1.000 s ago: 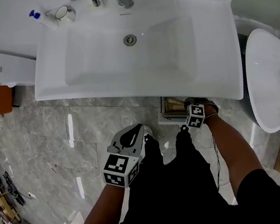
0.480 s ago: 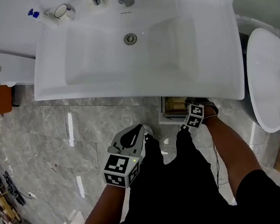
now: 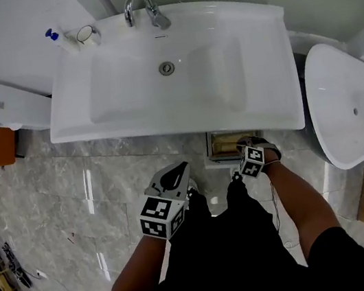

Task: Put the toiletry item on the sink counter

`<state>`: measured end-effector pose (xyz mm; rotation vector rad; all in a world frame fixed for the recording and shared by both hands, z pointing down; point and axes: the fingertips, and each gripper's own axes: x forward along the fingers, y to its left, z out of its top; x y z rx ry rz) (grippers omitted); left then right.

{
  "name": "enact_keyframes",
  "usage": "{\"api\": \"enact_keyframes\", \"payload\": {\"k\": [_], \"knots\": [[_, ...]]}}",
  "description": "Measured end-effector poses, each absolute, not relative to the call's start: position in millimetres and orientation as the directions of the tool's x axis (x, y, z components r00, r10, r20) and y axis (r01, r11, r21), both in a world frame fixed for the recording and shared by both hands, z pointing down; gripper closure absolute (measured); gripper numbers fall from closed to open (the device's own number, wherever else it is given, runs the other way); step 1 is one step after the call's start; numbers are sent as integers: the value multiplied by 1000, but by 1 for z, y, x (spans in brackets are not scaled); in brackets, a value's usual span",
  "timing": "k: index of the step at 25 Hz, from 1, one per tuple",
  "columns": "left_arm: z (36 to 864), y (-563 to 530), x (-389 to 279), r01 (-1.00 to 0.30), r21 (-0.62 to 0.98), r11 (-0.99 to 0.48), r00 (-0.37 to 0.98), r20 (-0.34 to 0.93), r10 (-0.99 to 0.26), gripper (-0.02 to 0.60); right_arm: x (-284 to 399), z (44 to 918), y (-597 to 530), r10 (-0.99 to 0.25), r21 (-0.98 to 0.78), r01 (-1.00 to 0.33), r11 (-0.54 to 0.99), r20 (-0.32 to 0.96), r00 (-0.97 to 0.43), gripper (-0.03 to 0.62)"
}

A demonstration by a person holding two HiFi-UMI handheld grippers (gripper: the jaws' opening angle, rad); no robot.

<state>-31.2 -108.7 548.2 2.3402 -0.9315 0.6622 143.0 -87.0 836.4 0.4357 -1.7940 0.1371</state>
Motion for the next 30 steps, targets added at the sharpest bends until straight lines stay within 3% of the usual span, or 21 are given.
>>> {"api": "enact_keyframes", "payload": {"k": [7, 16, 23, 30], "knots": [[529, -116, -22, -696, 280, -661, 675, 567, -471, 581, 118, 765, -77, -228, 58, -471, 880, 923, -311, 579], [494, -129, -15, -670, 252, -698, 708, 499, -499, 581, 104, 620, -102, -492, 75, -683, 727, 751, -441, 580], [468, -136, -8, -655, 231, -720, 727, 455, -515, 581, 121, 525, -125, -693, -72, -837, 542, 526, -493, 587], [443, -134, -1, -632, 213, -745, 751, 407, -520, 581, 152, 454, -126, -823, -209, -886, 414, 330, -462, 591]]}}
